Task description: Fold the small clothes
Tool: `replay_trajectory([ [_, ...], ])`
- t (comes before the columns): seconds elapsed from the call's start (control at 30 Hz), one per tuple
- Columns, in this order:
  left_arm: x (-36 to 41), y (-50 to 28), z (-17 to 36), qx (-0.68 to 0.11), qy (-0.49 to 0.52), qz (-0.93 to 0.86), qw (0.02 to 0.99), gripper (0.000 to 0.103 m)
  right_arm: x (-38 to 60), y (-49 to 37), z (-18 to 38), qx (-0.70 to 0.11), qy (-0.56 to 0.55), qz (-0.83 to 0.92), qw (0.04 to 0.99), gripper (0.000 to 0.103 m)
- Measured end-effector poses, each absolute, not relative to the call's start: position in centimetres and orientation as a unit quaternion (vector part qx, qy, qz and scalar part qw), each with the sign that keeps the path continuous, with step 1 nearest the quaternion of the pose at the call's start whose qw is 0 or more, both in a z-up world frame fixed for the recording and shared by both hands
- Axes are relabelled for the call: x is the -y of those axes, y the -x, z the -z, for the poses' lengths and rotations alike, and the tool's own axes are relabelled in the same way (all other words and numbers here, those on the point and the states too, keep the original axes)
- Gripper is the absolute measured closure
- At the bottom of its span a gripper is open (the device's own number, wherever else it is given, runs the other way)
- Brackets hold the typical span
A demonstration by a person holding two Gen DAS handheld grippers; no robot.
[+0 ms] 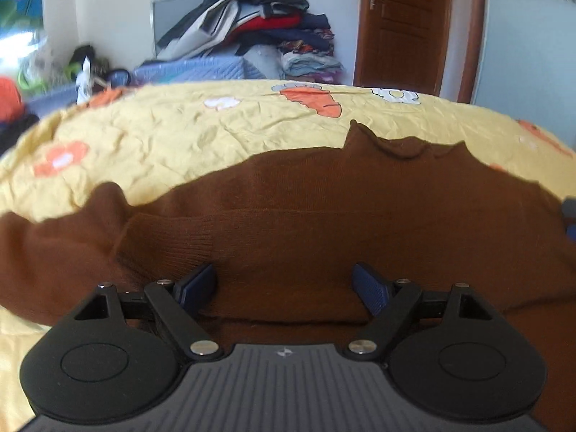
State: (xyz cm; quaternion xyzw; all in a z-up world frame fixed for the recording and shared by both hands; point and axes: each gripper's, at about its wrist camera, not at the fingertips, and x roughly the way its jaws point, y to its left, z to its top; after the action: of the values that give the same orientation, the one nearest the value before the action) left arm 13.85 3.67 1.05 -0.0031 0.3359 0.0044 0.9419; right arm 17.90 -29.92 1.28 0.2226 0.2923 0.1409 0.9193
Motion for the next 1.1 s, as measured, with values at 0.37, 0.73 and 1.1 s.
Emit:
replay_trajectory([
  [0.37,-23.4,-5.7,-4.5,-0.211,0.248,-0.187,0.927,0.018,27.6,-18.2,-1.8,-0.301,-0.145,-0.131,0.933,0.000],
  [0.73,-42.2,-8.1,-1.5,-0.168,0.470,-0.290,0.817,0.040,27.7,-18.0,-1.7,-0.297,-0.154,-0.129,0.934,0.000],
  [1.1,-40.0,-9.6,-3.5,-0.193,0.381,-0.319,0.846,0.099,27.4,-17.9,-1.8,-0.298,-0.146,-0.126,0.935,0.000],
])
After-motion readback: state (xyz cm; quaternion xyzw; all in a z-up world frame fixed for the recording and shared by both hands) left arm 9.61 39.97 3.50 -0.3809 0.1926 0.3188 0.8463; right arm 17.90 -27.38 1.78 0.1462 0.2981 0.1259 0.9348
